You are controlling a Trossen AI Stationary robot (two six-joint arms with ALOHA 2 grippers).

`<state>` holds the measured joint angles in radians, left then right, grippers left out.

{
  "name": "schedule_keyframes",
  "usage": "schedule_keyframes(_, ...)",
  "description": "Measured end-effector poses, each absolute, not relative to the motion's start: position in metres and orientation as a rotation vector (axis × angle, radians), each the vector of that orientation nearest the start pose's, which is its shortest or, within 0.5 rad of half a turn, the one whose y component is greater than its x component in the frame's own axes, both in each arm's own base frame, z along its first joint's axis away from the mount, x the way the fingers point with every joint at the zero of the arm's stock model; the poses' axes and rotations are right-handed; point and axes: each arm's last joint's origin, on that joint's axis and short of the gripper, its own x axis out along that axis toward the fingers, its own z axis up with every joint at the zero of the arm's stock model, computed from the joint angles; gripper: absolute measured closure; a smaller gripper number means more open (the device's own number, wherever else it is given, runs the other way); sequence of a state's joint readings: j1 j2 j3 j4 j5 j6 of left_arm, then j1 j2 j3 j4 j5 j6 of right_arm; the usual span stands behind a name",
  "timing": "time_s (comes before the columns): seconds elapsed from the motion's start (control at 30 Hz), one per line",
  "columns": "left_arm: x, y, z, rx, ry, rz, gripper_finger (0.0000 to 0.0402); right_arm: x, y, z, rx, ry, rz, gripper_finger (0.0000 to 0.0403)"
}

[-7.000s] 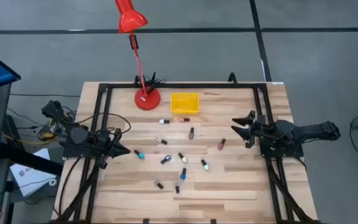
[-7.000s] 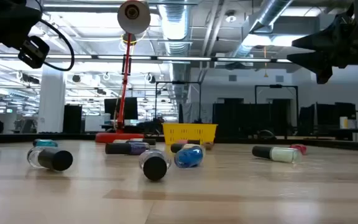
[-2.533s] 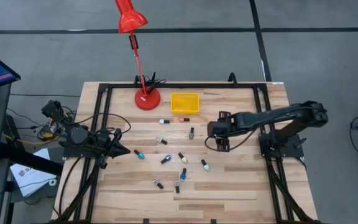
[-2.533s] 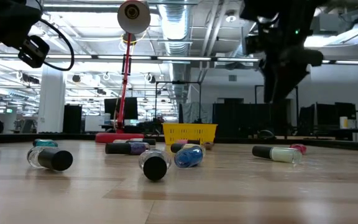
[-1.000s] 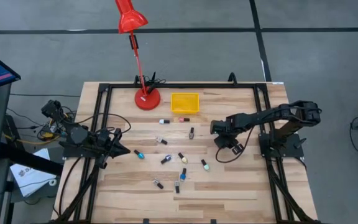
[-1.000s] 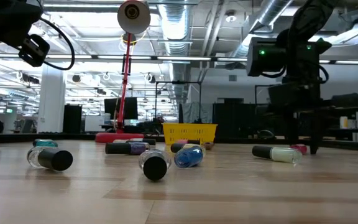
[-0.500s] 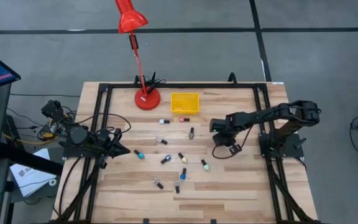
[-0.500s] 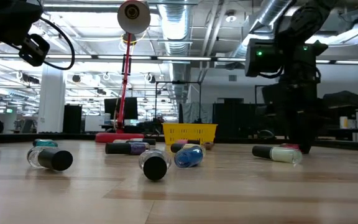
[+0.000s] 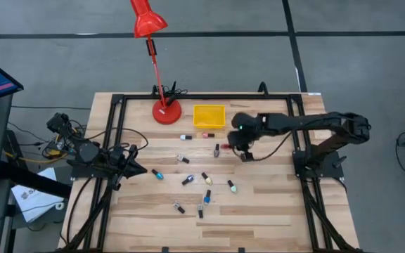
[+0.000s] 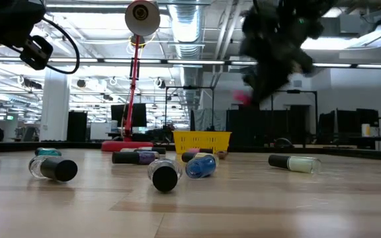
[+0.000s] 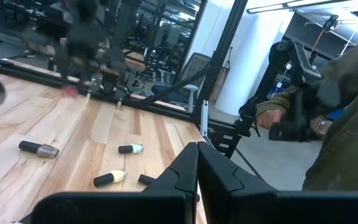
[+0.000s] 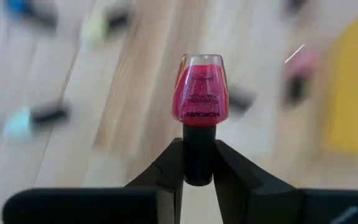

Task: Pick & Place Nail Polish
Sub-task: Put the red nail polish bottle into the yellow bin

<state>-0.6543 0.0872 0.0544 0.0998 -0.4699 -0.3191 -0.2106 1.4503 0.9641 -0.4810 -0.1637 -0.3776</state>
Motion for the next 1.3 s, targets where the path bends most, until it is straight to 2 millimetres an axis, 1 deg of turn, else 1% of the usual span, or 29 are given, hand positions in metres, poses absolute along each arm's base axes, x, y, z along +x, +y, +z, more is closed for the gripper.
schedule_keyframes(0.1, 0.085, -0.049, 0.185, -0.354, -0.027, -0.192, 0.0400, 0.294, -0.066, 0.254, -0.159, 0.783, 0.061, 0.0347)
schedule_keyframes(0.23, 0.085, -0.049, 0.185, -0.355, -0.029, -0.192, 0.0400, 0.310, -0.089, 0.282, -0.152, 0.646, -0.036, 0.0347)
schedule_keyframes(0.3, 0.085, -0.049, 0.185, -0.357, -0.032, -0.193, 0.0400, 0.319, -0.104, 0.292, -0.138, 0.602, -0.112, 0.0347)
schedule_keyframes(0.37, 0.085, -0.049, 0.185, -0.358, -0.033, -0.193, 0.0400, 0.330, -0.121, 0.295, -0.108, 0.603, -0.170, 0.0347)
schedule_keyframes(0.53, 0.085, -0.049, 0.186, -0.359, -0.035, -0.194, 0.0400, 0.358, -0.157, 0.284, -0.039, 0.691, -0.229, 0.0347)
schedule_keyframes(0.6, 0.085, -0.049, 0.186, -0.362, -0.039, -0.194, 0.0400, 0.367, -0.169, 0.275, -0.014, 0.753, -0.236, 0.0347)
schedule_keyframes(0.67, 0.085, -0.049, 0.186, -0.361, -0.038, -0.194, 0.0400, 0.376, -0.179, 0.261, 0.011, 0.839, -0.231, 0.0347)
schedule_keyframes(0.77, 0.085, -0.049, 0.186, -0.361, -0.038, -0.194, 0.0400, 0.383, -0.192, 0.244, 0.036, 0.955, -0.218, 0.0347)
schedule_keyframes(0.93, 0.085, -0.049, 0.186, -0.361, -0.039, -0.194, 0.0400, 0.383, -0.208, 0.222, 0.040, 1.107, -0.173, 0.0347)
schedule_keyframes(1.0, 0.085, -0.049, 0.186, -0.361, -0.038, -0.194, 0.0400, 0.382, -0.212, 0.216, 0.043, 1.133, -0.166, 0.0347)
schedule_keyframes(1.07, 0.085, -0.049, 0.186, -0.361, -0.038, -0.194, 0.0400, 0.378, -0.215, 0.214, 0.063, 1.153, -0.157, 0.0347)
schedule_keyframes(1.3, 0.085, -0.049, 0.186, -0.361, -0.038, -0.194, 0.0400, 0.372, -0.225, 0.215, 0.060, 1.137, -0.140, 0.0347)
